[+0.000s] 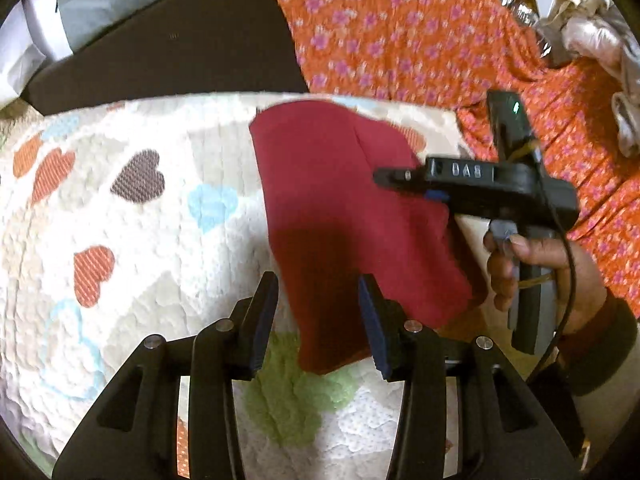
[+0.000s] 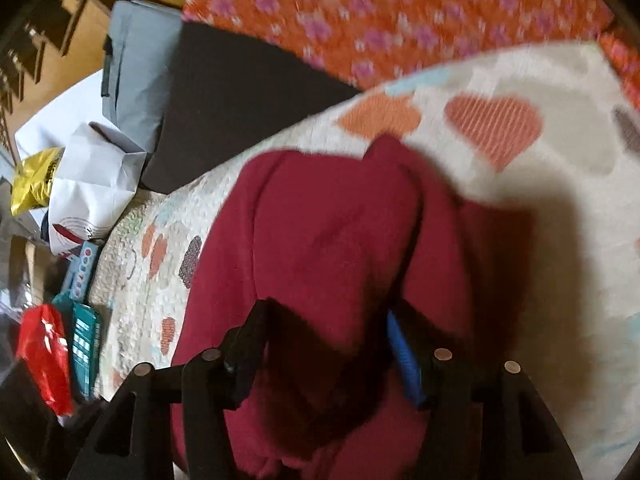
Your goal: Fold small clothes
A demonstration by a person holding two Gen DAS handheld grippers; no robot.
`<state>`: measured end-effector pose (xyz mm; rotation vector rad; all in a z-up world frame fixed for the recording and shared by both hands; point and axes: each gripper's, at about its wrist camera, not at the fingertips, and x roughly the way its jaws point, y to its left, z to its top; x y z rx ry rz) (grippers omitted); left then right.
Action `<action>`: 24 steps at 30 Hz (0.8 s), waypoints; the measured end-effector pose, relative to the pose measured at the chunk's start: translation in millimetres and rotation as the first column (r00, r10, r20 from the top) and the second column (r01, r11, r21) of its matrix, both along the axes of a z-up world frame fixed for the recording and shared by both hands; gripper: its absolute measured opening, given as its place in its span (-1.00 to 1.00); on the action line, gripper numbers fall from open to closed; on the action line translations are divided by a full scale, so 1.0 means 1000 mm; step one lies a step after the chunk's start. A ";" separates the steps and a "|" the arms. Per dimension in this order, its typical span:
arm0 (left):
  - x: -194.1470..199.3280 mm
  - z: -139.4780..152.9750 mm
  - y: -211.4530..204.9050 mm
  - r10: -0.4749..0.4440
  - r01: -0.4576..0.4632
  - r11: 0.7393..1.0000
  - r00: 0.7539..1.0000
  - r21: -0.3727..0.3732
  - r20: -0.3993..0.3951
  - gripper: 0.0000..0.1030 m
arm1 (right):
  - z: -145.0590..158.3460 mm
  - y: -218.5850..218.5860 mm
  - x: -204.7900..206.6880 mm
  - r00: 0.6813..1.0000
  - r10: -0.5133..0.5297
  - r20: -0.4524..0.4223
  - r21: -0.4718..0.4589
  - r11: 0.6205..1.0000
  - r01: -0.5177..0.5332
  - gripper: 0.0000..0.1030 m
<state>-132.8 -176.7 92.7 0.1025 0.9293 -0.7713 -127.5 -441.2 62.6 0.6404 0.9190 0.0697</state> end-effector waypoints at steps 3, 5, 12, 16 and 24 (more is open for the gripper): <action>-0.005 -0.002 -0.009 -0.016 0.016 1.000 1.000 0.002 -0.009 -0.20 | 0.010 0.006 -0.004 0.999 0.011 0.043 -0.067 0.998 -0.008 -0.65; -0.006 0.003 -0.013 -0.021 0.021 1.000 1.000 -0.015 0.002 -0.20 | 0.031 0.005 -0.015 0.995 0.032 0.097 -0.123 0.992 -0.020 -0.72; -0.007 0.001 -0.027 -0.025 0.025 1.000 1.000 -0.001 -0.001 -0.20 | 0.048 -0.002 -0.036 0.999 0.007 0.040 -0.374 0.927 0.009 -0.74; -0.007 -0.002 -0.027 -0.020 0.020 0.999 1.000 0.025 -0.001 -0.20 | 0.018 -0.009 -0.031 0.999 -0.013 -0.029 -0.321 0.947 0.003 -0.67; -0.001 0.001 -0.036 0.000 -0.001 1.000 1.000 0.018 0.026 -0.20 | 0.068 0.009 -0.078 0.995 0.049 0.091 -0.321 0.947 -0.017 -0.44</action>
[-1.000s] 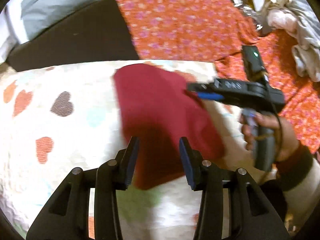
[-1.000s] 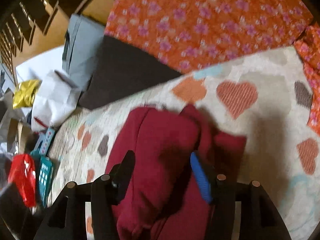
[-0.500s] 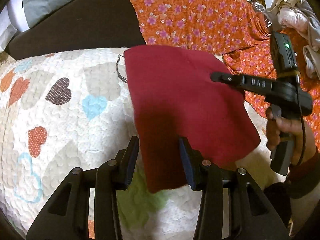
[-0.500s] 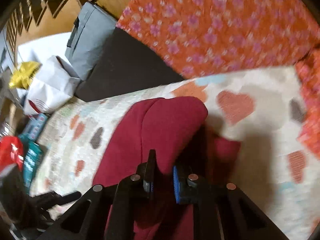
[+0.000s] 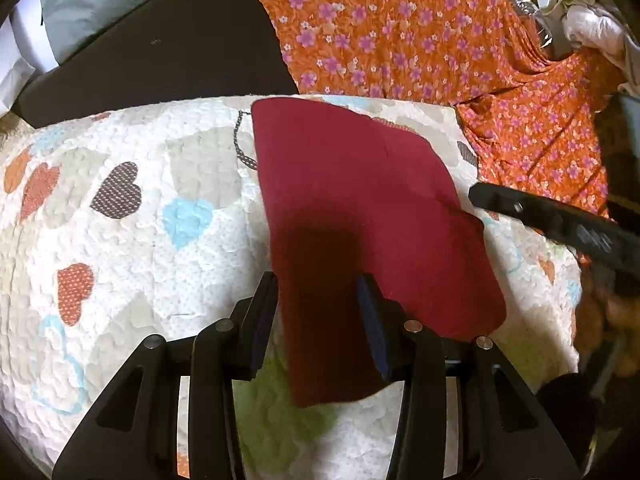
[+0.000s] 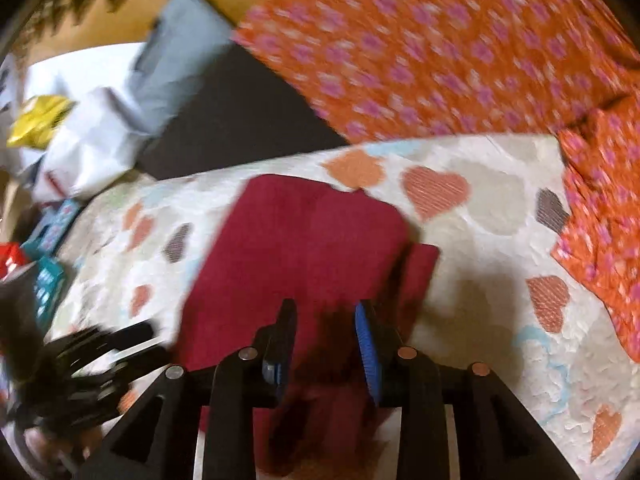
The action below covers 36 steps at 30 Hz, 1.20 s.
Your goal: Fold small clothes
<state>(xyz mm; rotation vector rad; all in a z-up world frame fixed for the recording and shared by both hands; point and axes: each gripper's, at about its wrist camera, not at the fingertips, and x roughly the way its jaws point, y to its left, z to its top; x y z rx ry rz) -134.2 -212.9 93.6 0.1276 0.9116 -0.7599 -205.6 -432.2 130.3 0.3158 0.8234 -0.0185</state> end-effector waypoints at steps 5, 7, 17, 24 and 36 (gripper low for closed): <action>-0.002 -0.018 -0.010 0.017 -0.016 0.999 1.000 0.051 -0.001 -0.19 | -0.032 0.019 0.005 0.995 0.027 -0.091 -0.058 0.998 -0.033 -0.46; -0.002 -0.019 -0.011 0.028 -0.028 0.998 1.000 0.056 -0.002 -0.09 | -0.052 0.012 0.005 0.990 -0.011 -0.143 -0.093 0.996 -0.002 -0.46; -0.003 -0.017 -0.011 0.051 -0.051 0.997 0.999 0.061 -0.002 -0.08 | -0.009 0.022 -0.021 0.999 -0.037 -0.027 -0.054 0.998 0.036 -0.46; -0.005 -0.017 -0.012 0.062 -0.062 0.996 0.998 0.071 -0.002 -0.08 | -0.027 0.037 -0.008 0.998 -0.035 -0.047 -0.082 0.996 0.031 -0.46; -0.012 -0.006 -0.009 0.084 -0.089 0.990 0.996 0.113 0.043 -0.08 | -0.027 0.036 -0.019 0.996 -0.082 -0.031 -0.054 0.995 0.080 -0.46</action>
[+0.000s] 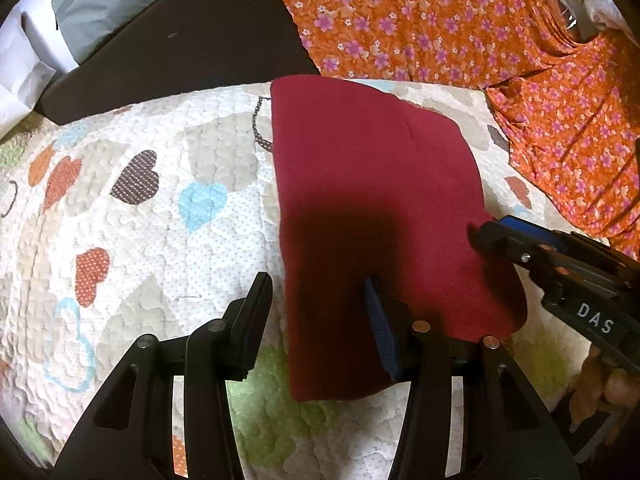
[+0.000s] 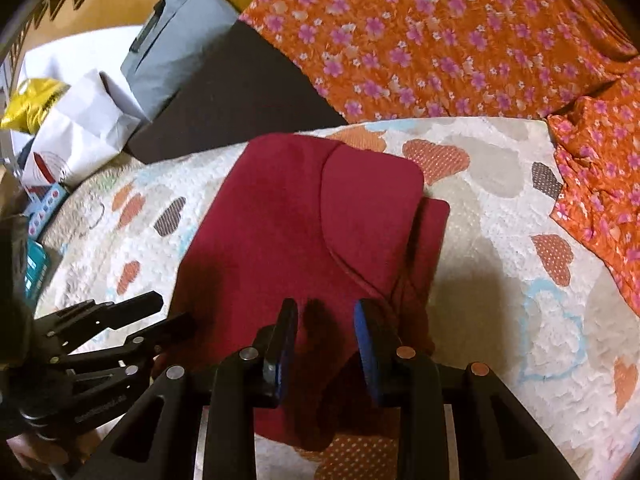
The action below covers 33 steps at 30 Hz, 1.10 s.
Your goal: Fold small clothes
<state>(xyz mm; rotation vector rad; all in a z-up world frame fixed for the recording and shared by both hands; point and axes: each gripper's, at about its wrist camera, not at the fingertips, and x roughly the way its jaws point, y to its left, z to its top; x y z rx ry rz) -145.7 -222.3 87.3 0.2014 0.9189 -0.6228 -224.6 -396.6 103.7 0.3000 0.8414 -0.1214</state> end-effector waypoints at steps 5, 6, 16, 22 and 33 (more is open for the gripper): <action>0.004 0.006 0.008 0.021 -0.021 0.999 1.000 -0.036 -0.006 -0.08 | 0.005 -0.006 -0.002 0.999 -0.041 0.007 0.024 0.999 0.040 -0.40; 0.005 0.007 0.009 0.024 -0.024 0.999 1.000 -0.041 -0.010 -0.08 | 0.005 -0.009 -0.002 0.999 -0.052 0.009 0.031 0.998 0.052 -0.33; 0.013 0.007 0.000 0.009 -0.012 0.998 0.999 -0.067 -0.042 -0.08 | -0.003 -0.032 0.009 0.994 -0.106 -0.008 0.086 0.991 0.106 -0.29; 0.016 0.003 -0.011 -0.004 0.001 0.998 0.999 -0.063 -0.042 -0.08 | -0.010 -0.053 0.034 0.991 -0.135 -0.013 0.132 0.982 0.135 -0.28; 0.015 -0.009 -0.029 -0.020 0.019 0.999 1.000 -0.049 -0.022 0.35 | -0.006 -0.047 0.072 0.999 -0.047 -0.017 -0.059 0.997 0.046 -0.83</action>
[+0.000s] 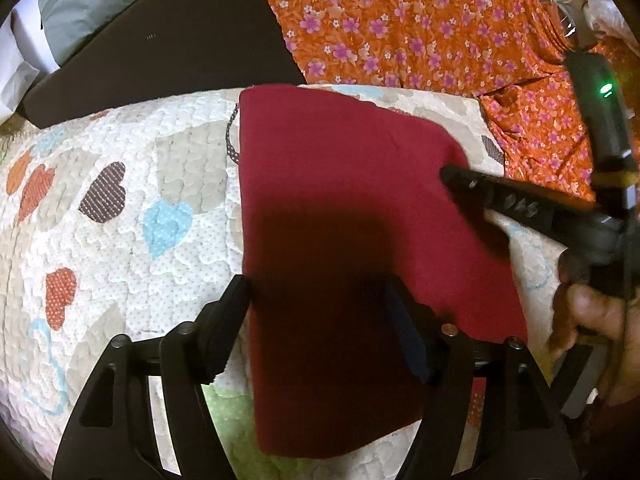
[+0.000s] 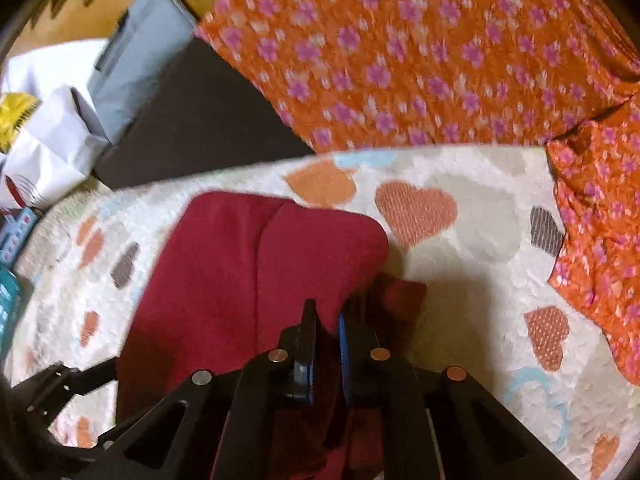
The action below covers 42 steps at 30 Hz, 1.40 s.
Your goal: Fold small clothes
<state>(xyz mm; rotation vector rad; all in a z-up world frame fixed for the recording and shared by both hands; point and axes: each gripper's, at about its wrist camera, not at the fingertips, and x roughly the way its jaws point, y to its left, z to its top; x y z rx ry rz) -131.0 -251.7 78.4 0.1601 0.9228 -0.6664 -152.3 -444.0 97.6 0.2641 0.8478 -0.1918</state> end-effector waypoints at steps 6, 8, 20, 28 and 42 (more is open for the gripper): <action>-0.006 0.003 0.000 0.000 0.000 1.000 1.000 0.017 -0.004 0.35 | -0.004 -0.011 -0.012 0.999 -0.043 0.001 0.077 0.996 0.043 -0.81; -0.008 0.008 0.003 0.007 -0.007 1.000 1.000 0.011 0.005 0.35 | 0.007 -0.010 -0.022 0.998 -0.063 0.014 0.081 0.995 0.061 -0.80; -0.039 0.048 0.018 -0.026 0.001 0.992 0.979 0.123 0.202 0.35 | -0.022 0.018 -0.041 0.999 -0.020 0.031 0.042 0.999 0.018 -0.75; -0.028 0.042 0.015 0.000 0.011 0.998 0.985 -0.067 0.171 0.35 | -0.007 0.010 -0.046 0.992 -0.023 0.122 0.167 0.986 0.002 -0.61; -0.002 0.004 -0.001 -0.006 0.018 0.997 0.986 -0.073 0.169 0.35 | -0.006 0.011 -0.024 0.992 0.036 0.123 0.097 0.994 -0.048 -0.48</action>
